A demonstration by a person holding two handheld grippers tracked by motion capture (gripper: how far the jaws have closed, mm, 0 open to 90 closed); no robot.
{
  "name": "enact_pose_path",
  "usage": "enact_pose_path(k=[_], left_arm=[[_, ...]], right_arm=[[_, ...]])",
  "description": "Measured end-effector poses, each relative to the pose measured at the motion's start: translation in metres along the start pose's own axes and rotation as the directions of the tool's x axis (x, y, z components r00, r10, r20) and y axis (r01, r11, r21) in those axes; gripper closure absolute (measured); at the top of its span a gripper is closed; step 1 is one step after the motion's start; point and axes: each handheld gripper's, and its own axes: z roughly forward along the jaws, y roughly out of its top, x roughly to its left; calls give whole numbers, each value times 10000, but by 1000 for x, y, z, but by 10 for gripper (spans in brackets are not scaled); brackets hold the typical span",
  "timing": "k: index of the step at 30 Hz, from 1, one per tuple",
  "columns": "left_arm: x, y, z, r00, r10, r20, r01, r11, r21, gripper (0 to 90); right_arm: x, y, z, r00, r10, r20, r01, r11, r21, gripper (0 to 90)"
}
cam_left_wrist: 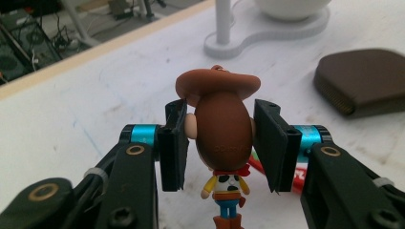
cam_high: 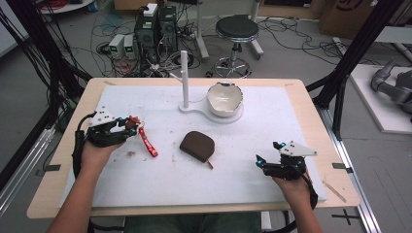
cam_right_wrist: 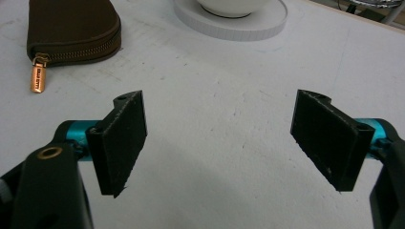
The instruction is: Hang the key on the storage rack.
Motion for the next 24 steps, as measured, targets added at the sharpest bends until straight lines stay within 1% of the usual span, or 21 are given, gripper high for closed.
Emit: enact_pose_path(k=[7, 14, 19, 21, 22, 24], left_arm=[[-17, 28, -9, 9974, 595, 413, -575, 9972, -476, 570], [-27, 51, -12, 9933, 959, 640, -907, 9927, -791, 570], [-32, 67, -11, 9898, 1090, 916, -993, 9895, -1048, 570], [-35, 73, -8, 9879, 1079, 1110, -950, 9888, -1150, 570], [-35, 76, -7, 9859, 1106, 1252, -963, 9887, -1149, 570], [-36, 82, -3, 9813, 1021, 1631, -820, 9887, -1257, 570]], right_arm=[[-2, 0, 0, 10000, 49, -4, -49, 10000, -36, 200], [-3, 0, 0, 10000, 55, -15, -55, 9999, -92, 200], [-3, 0, 0, 10000, 94, -9, -94, 9999, -98, 200], [-3, 0, 0, 9999, 124, -8, -124, 9999, -104, 200], [-3, 0, 0, 9999, 130, -4, -130, 9999, -106, 200], [-4, 0, 0, 9999, 116, -13, -116, 9999, -120, 200]])
